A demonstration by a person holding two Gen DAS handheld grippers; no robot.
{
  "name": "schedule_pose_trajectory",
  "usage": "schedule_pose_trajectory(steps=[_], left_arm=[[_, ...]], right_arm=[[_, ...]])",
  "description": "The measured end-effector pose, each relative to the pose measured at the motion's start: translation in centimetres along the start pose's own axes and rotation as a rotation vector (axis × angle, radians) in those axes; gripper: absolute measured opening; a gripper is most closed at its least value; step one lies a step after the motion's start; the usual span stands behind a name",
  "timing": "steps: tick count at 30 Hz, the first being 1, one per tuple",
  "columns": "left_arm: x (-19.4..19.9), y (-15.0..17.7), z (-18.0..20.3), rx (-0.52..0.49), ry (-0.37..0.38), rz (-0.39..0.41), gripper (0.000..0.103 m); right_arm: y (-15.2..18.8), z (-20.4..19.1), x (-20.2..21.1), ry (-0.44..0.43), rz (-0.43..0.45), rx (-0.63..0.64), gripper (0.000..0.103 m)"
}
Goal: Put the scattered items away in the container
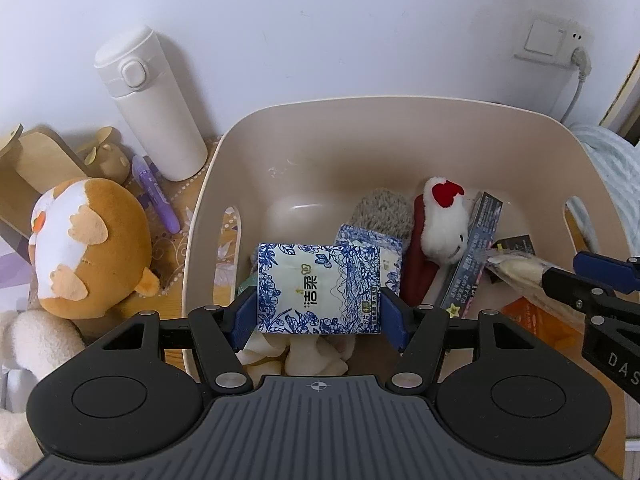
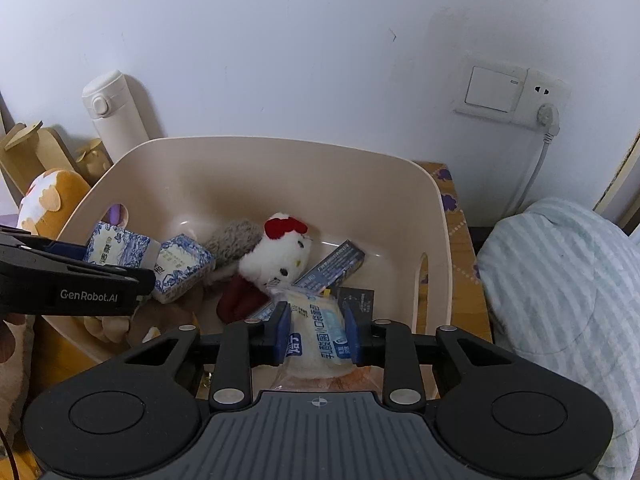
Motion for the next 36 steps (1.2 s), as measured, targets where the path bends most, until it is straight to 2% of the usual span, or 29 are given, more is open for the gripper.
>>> schedule_pose_trajectory(steps=[3,5,10,13,16,20,36], left_arm=[[0.2,0.1,0.1,0.004,0.014,-0.010,0.067],[0.4,0.2,0.2,0.007,0.025,-0.016,0.072],[1.6,0.4,0.4,0.002,0.031,-0.001,0.075],[2.6,0.5,0.5,-0.001,0.040,0.012,0.076],[3.6,0.6,0.8,-0.014,0.050,0.024,0.076],[4.9,0.8,0.8,-0.019,0.058,0.039,0.076],[10.3,3.1,-0.2,-0.065,0.099,0.088,0.077]], right_arm=[[-0.1,0.4,0.3,0.001,0.013,-0.028,0.050],[-0.3,0.8,0.8,0.010,0.038,-0.050,0.069],[-0.9,1.8,2.3,0.018,0.081,-0.094,0.079],[-1.0,2.3,3.1,0.019,0.094,-0.132,0.091],[-1.1,2.6,3.7,0.013,0.101,-0.164,0.092],[-1.0,2.5,4.2,0.001,0.108,-0.197,0.101],[1.0,0.8,8.0,0.020,0.126,-0.209,0.103]])
Point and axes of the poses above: each gripper's, at about its wrist camera, not at the fingertips, and x roughly against the way its jaws point, z to its right, y to its underside, the point moved 6 cm from there along -x, roughly the way its jaws point, and after that the axes turned 2 degrees about x, right-handed, at the moved point
